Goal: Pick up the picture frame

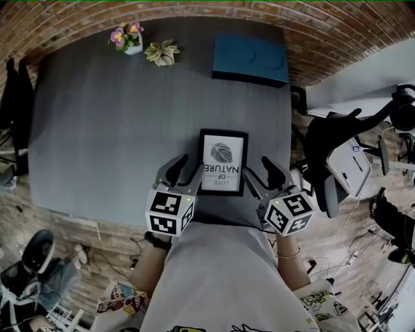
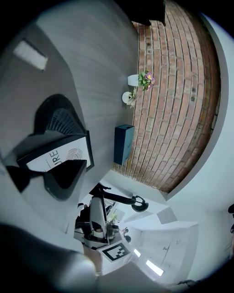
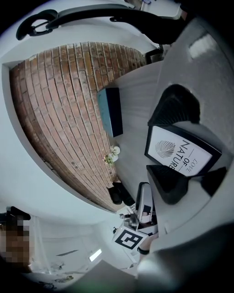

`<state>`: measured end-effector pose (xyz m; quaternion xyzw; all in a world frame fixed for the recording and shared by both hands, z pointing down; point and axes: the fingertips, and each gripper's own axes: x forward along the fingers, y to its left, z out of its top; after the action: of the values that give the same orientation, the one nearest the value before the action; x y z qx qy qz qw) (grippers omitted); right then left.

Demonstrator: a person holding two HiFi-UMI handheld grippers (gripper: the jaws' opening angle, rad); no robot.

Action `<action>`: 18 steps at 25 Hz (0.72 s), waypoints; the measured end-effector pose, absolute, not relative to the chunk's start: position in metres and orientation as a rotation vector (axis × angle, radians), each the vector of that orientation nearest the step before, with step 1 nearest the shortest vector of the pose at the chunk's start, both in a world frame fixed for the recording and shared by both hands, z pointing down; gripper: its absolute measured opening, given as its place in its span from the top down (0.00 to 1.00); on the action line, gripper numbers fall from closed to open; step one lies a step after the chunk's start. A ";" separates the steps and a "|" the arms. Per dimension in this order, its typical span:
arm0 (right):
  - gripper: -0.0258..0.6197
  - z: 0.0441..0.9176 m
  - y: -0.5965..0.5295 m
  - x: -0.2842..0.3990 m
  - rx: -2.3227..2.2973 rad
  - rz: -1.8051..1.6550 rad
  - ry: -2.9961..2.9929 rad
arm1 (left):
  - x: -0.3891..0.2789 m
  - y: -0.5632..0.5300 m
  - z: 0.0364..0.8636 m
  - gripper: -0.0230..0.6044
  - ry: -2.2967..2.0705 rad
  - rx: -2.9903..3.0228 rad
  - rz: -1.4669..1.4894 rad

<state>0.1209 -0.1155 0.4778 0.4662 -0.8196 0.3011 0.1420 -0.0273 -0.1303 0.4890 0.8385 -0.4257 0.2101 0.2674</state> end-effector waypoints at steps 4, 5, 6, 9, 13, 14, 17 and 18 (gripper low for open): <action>0.55 0.493 -0.114 0.118 1.316 0.921 -2.357 | -0.024 -0.126 0.507 0.69 -1.133 2.236 0.601; 0.55 0.498 -0.114 0.118 1.309 0.939 -2.355 | -0.023 -0.125 0.511 0.69 -1.128 2.228 0.606; 0.56 0.502 -0.114 0.117 1.301 0.956 -2.351 | -0.021 -0.124 0.515 0.69 -1.123 2.221 0.612; 0.56 0.512 -0.115 0.115 1.284 1.000 -2.342 | -0.015 -0.122 0.526 0.70 -1.103 2.207 0.632; 0.56 0.522 -0.117 0.112 1.275 1.048 -2.336 | -0.011 -0.121 0.539 0.70 -1.087 2.191 0.666; 0.56 0.524 -0.118 0.111 1.272 1.058 -2.334 | -0.011 -0.121 0.543 0.70 -1.087 2.184 0.674; 0.56 0.529 -0.117 0.108 1.262 1.083 -2.329 | -0.013 -0.122 0.554 0.72 -1.088 2.159 0.698; 0.56 0.531 -0.117 0.108 1.260 1.088 -2.327 | -0.013 -0.121 0.557 0.73 -1.089 2.153 0.707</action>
<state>0.1084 -0.1168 0.5306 0.4362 -0.8053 0.3766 0.1395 -0.0132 -0.1214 0.5571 0.8145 -0.4120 0.2674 0.3088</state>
